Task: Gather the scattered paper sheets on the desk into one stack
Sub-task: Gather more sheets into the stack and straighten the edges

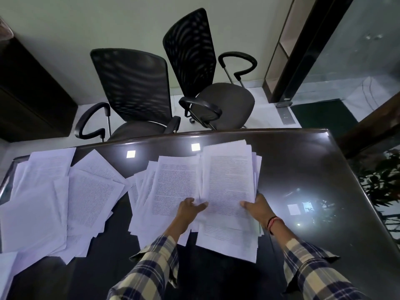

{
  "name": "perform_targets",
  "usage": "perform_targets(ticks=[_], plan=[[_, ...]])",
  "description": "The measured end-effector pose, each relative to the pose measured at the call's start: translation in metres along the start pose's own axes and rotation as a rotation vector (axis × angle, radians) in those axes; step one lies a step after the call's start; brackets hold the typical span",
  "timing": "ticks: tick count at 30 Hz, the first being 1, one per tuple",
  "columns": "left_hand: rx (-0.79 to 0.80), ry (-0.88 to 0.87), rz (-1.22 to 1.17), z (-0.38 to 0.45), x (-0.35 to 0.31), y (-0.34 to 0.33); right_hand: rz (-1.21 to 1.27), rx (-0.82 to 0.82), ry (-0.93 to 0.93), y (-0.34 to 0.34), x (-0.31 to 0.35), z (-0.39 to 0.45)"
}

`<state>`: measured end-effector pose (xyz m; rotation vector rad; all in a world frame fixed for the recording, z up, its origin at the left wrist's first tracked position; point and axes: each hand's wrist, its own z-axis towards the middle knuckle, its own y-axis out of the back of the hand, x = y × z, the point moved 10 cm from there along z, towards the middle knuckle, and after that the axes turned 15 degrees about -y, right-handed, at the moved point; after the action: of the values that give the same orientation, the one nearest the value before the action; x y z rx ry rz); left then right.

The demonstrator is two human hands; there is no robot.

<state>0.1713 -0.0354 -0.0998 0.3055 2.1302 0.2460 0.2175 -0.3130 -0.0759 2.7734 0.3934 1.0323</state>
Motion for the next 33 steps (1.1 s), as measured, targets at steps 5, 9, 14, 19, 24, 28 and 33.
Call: perform_targets(ticks=[5,9,14,19,24,28,33], plan=[[0.073,0.002,-0.077,-0.015,-0.009,-0.004,0.005,-0.083,0.120,0.046,0.037,-0.034],[0.161,-0.093,-0.226,-0.040,-0.049,-0.012,0.108,-0.065,0.212,0.075,0.059,-0.060],[0.118,-0.371,-0.540,-0.059,-0.119,0.006,0.097,0.007,0.317,0.066,0.077,-0.092],[-0.019,-0.502,-0.526,-0.073,-0.145,0.044,0.126,0.028,0.408,0.037,0.092,-0.120],[-0.106,-0.533,-0.471,-0.100,-0.127,0.054,0.198,0.014,0.397,0.019,0.071,-0.127],[-0.152,-0.471,-0.467,-0.122,-0.094,0.048,0.305,0.078,0.401,0.002,0.048,-0.143],[-0.146,-0.444,-0.393,-0.138,-0.077,0.034,0.368,0.088,0.356,-0.003,0.025,-0.153]])
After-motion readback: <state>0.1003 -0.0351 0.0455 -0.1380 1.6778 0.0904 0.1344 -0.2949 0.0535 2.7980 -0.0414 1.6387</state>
